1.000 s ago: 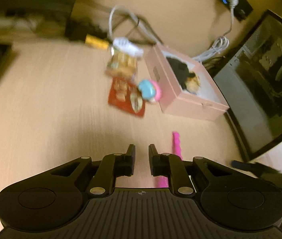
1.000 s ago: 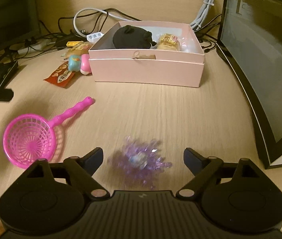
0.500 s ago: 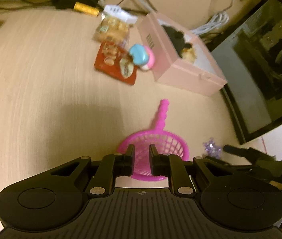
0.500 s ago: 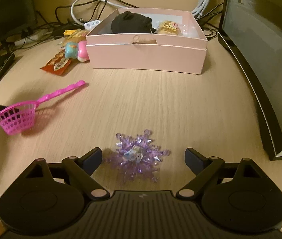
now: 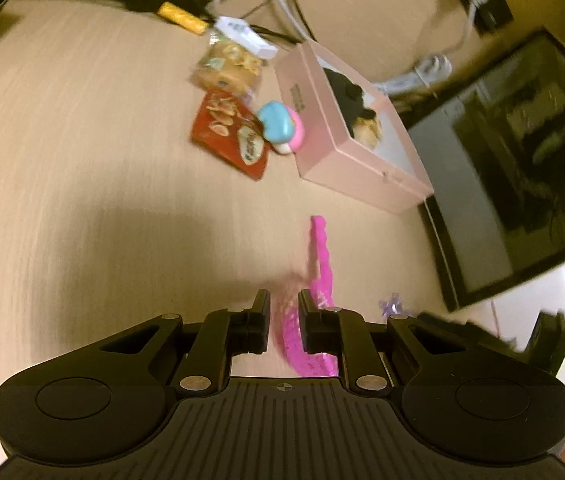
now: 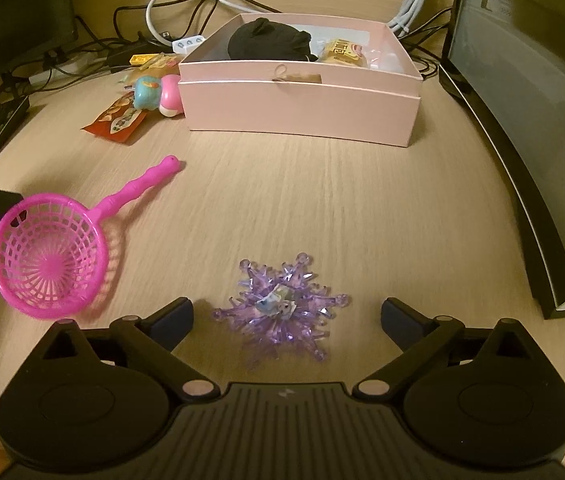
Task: Organize objects
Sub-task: 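Carry the net with the left tool while the right tool carries the snowflake toward the box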
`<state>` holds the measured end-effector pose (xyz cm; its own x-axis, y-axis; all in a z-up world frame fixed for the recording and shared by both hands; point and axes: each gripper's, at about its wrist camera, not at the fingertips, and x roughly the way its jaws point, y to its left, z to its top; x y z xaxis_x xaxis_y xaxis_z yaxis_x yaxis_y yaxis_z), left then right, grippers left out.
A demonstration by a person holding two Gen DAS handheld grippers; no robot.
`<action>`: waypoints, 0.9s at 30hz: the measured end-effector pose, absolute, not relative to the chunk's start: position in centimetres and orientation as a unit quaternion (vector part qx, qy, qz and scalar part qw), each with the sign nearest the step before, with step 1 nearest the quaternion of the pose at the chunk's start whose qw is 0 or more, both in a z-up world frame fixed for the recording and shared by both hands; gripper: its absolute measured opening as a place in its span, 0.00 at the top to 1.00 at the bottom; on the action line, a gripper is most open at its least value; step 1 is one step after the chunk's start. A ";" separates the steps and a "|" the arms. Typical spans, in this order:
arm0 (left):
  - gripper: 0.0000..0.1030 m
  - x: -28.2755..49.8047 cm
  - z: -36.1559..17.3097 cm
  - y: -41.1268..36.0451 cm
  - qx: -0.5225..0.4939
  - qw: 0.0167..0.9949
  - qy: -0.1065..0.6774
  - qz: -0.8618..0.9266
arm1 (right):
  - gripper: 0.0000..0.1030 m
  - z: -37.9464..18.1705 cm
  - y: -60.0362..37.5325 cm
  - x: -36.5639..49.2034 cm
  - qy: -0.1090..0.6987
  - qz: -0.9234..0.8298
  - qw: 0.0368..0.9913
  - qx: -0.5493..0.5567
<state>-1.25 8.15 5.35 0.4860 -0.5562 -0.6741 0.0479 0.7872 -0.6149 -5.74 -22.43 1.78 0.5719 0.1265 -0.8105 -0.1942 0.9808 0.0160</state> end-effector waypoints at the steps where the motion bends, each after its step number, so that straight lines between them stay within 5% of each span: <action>1: 0.84 -1.2 5.3 8.4 -0.277 0.817 0.471 -0.183 | 0.03 1.8 -22.4 -5.7 0.454 0.090 0.886 -0.038; 13: 0.84 -1.1 4.5 7.8 -0.309 0.795 0.480 -0.207 | 0.00 1.8 -22.3 -5.9 0.454 0.090 0.886 -0.038; 24: 0.86 -0.7 3.4 3.2 -0.202 0.818 0.497 -0.206 | 0.01 1.6 -21.8 -5.8 0.441 0.093 0.892 -0.041; 25: 0.88 -0.8 3.4 2.5 -0.186 0.821 0.500 -0.205 | 0.03 1.7 -21.7 -5.9 0.437 0.095 0.893 -0.042; 27: 0.89 -1.1 3.7 1.3 -0.164 0.826 0.498 -0.208 | 0.28 2.2 -21.2 -6.2 0.428 0.109 0.896 -0.051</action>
<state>-1.06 1.31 3.69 0.4165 -0.5072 -0.7545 0.1810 0.8595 -0.4780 -6.23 -21.23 2.20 0.6106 0.1515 -0.7773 -0.2380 0.9713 0.0023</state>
